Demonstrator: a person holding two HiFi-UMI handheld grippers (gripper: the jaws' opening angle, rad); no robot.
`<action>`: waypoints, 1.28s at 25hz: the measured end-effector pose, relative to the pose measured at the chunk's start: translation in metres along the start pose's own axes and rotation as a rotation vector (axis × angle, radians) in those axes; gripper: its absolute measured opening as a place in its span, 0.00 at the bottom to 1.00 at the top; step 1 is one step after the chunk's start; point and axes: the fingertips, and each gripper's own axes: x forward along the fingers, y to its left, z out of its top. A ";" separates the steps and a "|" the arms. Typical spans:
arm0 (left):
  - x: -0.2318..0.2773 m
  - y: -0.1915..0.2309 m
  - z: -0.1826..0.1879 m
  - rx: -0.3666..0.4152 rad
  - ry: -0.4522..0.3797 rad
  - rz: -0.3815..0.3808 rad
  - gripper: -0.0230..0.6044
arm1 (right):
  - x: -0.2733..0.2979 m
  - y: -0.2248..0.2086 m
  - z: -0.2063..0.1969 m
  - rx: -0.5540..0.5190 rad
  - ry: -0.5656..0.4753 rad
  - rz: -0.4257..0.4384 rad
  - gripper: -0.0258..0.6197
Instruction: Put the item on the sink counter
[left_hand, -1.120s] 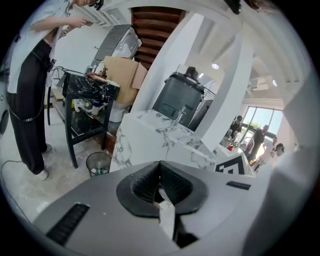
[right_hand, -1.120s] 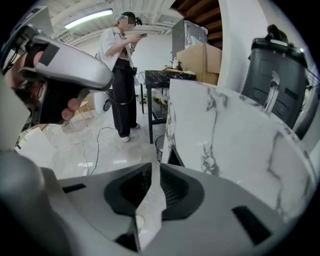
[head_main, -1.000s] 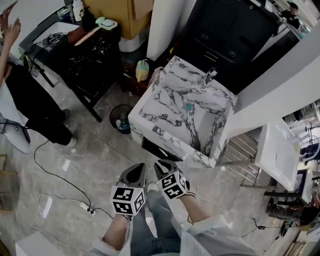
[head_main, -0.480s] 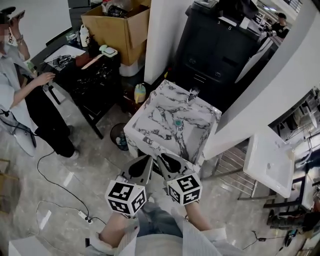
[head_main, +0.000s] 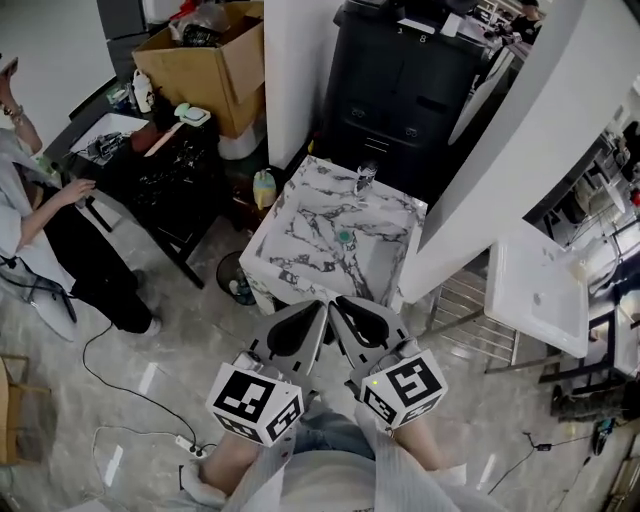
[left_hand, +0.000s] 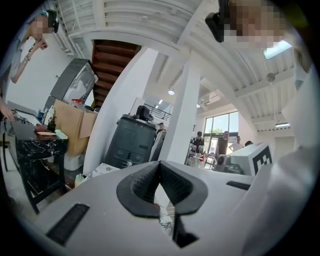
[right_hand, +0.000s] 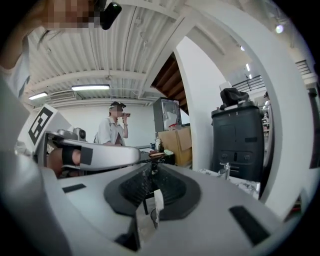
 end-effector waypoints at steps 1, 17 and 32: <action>-0.001 -0.002 0.003 0.005 0.002 -0.009 0.06 | -0.003 0.001 0.004 -0.008 -0.007 -0.008 0.11; 0.000 0.001 0.013 0.040 -0.008 -0.030 0.06 | -0.009 -0.009 0.020 -0.009 -0.022 -0.033 0.05; 0.005 0.010 0.017 0.058 -0.019 0.004 0.06 | 0.002 -0.012 0.030 -0.020 -0.040 -0.009 0.05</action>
